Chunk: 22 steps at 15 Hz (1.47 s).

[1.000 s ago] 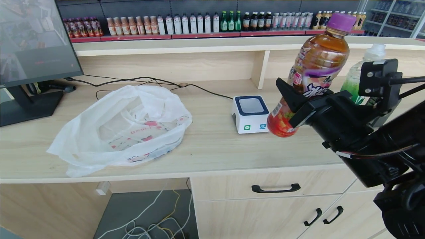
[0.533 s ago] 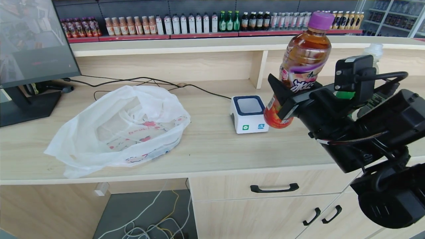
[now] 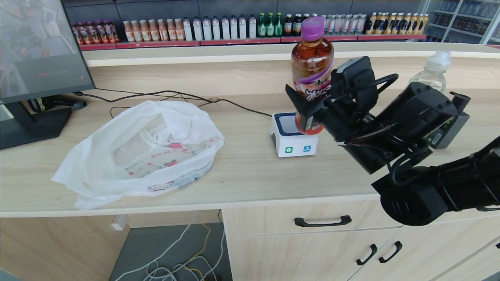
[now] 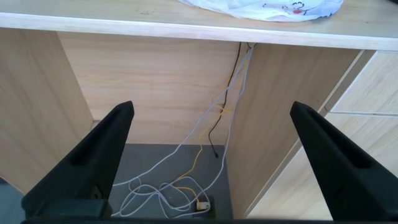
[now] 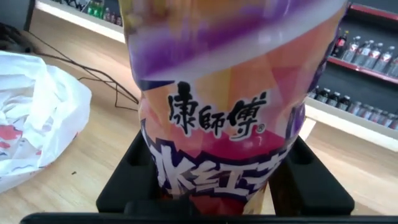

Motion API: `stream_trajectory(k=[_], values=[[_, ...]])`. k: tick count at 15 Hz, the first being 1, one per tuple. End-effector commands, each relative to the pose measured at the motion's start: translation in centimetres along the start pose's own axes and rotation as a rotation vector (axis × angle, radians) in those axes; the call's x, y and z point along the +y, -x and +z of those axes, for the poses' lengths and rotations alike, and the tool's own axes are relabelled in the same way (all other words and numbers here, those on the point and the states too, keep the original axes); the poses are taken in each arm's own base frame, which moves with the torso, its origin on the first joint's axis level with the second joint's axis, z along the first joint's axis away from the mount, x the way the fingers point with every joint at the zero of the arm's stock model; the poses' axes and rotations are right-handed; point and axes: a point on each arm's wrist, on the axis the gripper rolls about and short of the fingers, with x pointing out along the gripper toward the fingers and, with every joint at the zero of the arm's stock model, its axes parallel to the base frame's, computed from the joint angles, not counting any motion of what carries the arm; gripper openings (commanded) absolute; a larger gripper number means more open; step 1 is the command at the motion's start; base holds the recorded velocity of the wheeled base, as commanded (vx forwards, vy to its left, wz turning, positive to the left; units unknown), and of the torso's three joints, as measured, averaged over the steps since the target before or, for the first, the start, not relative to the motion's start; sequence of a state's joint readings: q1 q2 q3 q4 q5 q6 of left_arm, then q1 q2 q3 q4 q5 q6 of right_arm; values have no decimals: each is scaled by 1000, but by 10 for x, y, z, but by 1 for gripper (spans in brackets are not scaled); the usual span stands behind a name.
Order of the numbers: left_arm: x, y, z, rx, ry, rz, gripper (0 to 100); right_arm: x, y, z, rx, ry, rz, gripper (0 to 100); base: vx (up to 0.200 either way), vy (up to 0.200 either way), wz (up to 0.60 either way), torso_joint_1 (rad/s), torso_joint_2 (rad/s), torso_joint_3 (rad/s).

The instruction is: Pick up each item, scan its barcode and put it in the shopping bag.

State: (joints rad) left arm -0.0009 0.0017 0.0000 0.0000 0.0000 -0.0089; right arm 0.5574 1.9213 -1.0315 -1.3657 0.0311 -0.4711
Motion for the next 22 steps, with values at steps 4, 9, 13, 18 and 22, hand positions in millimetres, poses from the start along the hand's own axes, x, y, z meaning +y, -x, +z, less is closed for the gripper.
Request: stream_trajectory(k=[4,9,13,18,22], values=[[0,0,0,0,0,-1,100,-13,-9,3,-29,128,121,0,0,0,0,0,0,0],[0,0,0,0,0,-1,100,-42,-9,0,-70,308,286,0,0,0,0,0,0,0],[0,0,0,0,0,-1,100,-43,-15,-7,-114,374,345,0,0,0,0,0,0,0],[0,0,0,0,0,-1,100,-40,-31,-19,-213,496,426,0,0,0,0,0,0,0],[0,0,0,0,0,-1,100,-30,-32,-23,-264,543,481,0,0,0,0,0,0,0]])
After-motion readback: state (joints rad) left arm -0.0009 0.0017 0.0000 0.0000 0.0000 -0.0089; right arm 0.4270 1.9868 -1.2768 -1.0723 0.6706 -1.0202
